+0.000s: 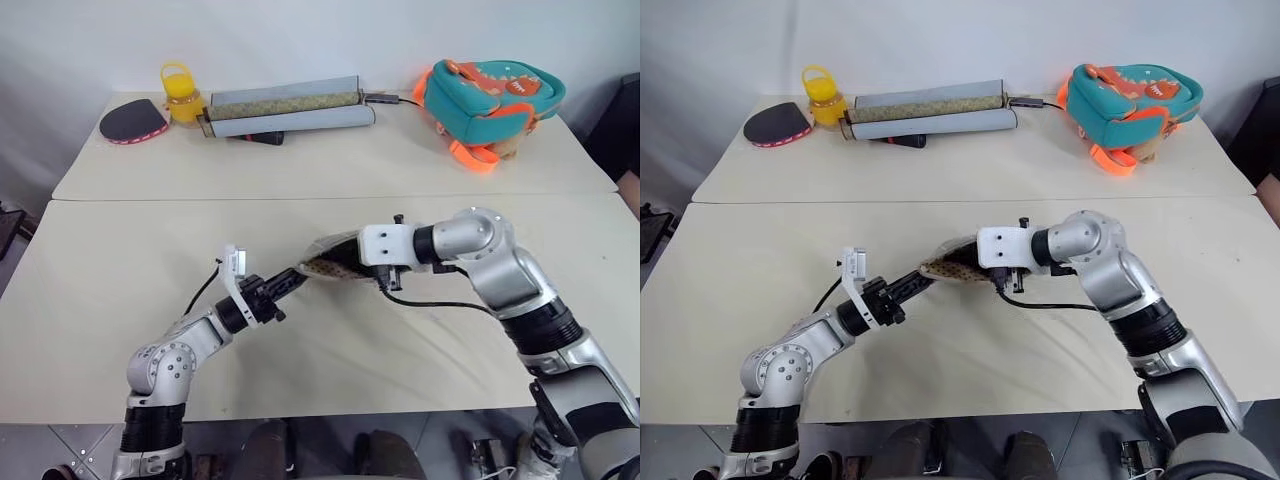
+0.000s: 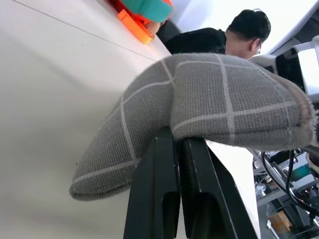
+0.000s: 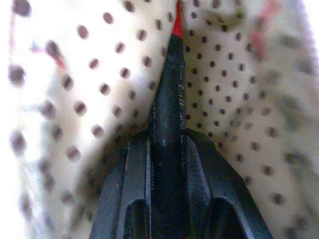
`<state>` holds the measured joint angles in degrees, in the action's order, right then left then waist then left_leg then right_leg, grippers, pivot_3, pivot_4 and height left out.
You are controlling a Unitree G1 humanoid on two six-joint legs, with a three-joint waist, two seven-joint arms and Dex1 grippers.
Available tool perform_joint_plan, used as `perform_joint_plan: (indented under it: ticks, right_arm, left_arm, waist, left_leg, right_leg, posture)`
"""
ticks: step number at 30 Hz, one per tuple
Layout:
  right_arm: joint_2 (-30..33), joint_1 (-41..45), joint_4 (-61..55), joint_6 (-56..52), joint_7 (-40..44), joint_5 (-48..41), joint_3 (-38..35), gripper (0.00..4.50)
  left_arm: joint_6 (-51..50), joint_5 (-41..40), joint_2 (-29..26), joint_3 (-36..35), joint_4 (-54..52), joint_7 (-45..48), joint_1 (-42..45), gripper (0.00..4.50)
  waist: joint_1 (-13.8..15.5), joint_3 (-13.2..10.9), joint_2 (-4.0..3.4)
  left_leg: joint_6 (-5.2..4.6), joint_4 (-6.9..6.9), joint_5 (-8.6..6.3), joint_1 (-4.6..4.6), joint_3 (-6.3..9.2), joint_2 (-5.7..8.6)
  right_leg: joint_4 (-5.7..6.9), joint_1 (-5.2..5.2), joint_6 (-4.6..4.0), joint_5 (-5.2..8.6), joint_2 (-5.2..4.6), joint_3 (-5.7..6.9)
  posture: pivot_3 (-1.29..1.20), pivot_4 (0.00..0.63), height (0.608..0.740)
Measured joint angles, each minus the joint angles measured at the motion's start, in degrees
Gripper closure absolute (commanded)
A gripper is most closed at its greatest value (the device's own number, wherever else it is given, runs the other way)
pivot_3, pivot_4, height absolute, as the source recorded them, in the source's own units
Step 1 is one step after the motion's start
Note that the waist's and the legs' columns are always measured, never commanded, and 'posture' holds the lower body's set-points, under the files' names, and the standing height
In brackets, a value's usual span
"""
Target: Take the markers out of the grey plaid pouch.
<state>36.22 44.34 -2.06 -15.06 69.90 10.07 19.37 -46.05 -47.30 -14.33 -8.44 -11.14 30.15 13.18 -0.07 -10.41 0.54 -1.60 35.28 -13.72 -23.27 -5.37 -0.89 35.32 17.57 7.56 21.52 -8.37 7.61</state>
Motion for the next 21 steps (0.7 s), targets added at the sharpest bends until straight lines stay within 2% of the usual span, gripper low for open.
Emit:
perform_joint_plan:
  ticks: [3,6,10,15,19,21]
  right_arm:
    - [1.41,0.01,-1.89,-0.4,1.14,-2.7,-2.05,3.93]
    - [4.25,0.02,-1.74,2.35,1.21,-1.59,-1.66,3.93]
    - [4.32,-0.34,-0.81,2.15,1.17,-2.7,-1.73,3.93]
    - [3.11,0.18,-2.7,-2.0,2.52,-11.91,-5.68,3.93]
    - [3.15,2.11,-4.99,-7.7,1.67,-19.25,-11.63,3.93]
    - [4.45,3.09,-4.63,-8.3,0.2,-20.18,-14.07,3.93]
  left_arm:
    - [0.44,0.77,-0.3,-0.09,0.92,-0.67,0.0,4.5]
    - [0.41,1.02,-0.34,-0.17,1.07,-0.79,0.3,4.5]
    - [0.4,0.99,-0.53,-0.67,1.88,-1.01,1.4,4.5]
    - [1.27,1.76,-1.25,-0.65,2.91,-0.87,1.8,4.5]
    - [1.65,2.11,-2.19,-1.31,2.92,-0.73,1.76,4.5]
    - [1.65,2.1,-2.33,-1.91,2.92,-0.72,1.66,4.5]
  waist:
    - [-0.02,0.0,0.0]
    - [-0.04,0.0,0.0]
    - [-0.01,-0.01,0.01]
    - [0.0,-0.02,0.03]
    - [0.05,-0.02,0.03]
    - [0.18,-0.03,0.04]
  left_leg:
    - [0.01,-0.04,0.0,0.01,0.0,-0.01]
    - [0.02,-0.06,-0.01,0.0,-0.02,-0.01]
    - [0.02,-0.06,-0.01,0.0,-0.02,-0.01]
    - [0.01,-0.06,-0.01,-0.01,0.0,-0.01]
    - [0.01,-0.06,-0.01,-0.02,0.01,-0.01]
    - [0.0,-0.06,-0.02,-0.01,0.02,-0.01]
  right_leg:
    - [-0.24,0.0,0.0,0.0,0.03,0.0]
    - [-0.25,0.0,0.0,0.0,0.03,0.0]
    - [-0.27,-0.01,0.0,0.0,0.03,0.0]
    - [-0.23,-0.04,0.0,0.0,0.03,0.02]
    - [-0.24,-0.06,0.0,0.0,0.02,0.02]
    - [-0.27,-0.07,0.0,0.0,0.0,0.03]
  posture:
    - [0.0,0.15,0.74]
    - [0.0,0.15,0.74]
    - [0.0,0.15,0.74]
    - [0.0,0.15,0.74]
    - [0.0,0.15,0.74]
    - [0.0,0.15,0.74]
